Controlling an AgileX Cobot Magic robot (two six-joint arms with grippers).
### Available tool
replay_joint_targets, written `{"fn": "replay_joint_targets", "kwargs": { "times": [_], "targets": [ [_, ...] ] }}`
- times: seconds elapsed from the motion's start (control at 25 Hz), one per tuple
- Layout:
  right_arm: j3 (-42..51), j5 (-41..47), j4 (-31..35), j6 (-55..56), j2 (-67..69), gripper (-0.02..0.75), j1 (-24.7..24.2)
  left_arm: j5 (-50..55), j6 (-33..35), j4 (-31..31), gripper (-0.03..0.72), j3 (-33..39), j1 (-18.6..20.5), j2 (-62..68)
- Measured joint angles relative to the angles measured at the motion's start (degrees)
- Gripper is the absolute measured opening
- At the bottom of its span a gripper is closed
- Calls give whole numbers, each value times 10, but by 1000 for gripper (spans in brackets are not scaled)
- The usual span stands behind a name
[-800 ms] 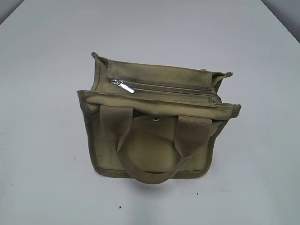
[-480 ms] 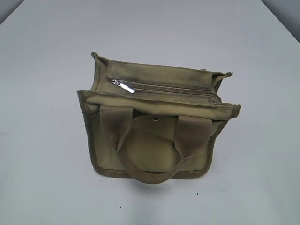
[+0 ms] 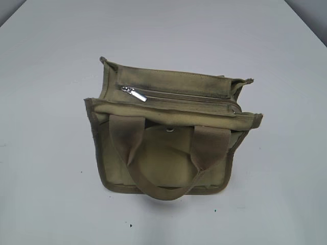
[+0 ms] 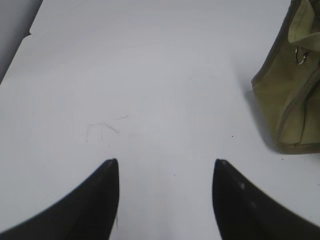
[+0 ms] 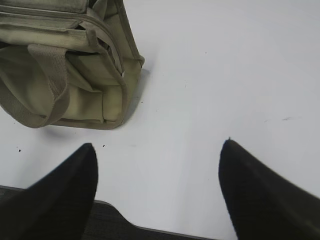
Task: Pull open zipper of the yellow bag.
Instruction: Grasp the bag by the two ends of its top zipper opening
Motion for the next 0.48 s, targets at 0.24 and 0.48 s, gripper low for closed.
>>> {"fn": "replay_joint_targets", "kwargs": {
  "times": [0.24, 0.48],
  "targets": [
    [0, 0, 0, 0, 0, 583, 0, 0, 0, 0, 454, 0, 0, 0],
    [0, 0, 0, 0, 0, 583, 0, 0, 0, 0, 454, 0, 0, 0]
  ]
}}
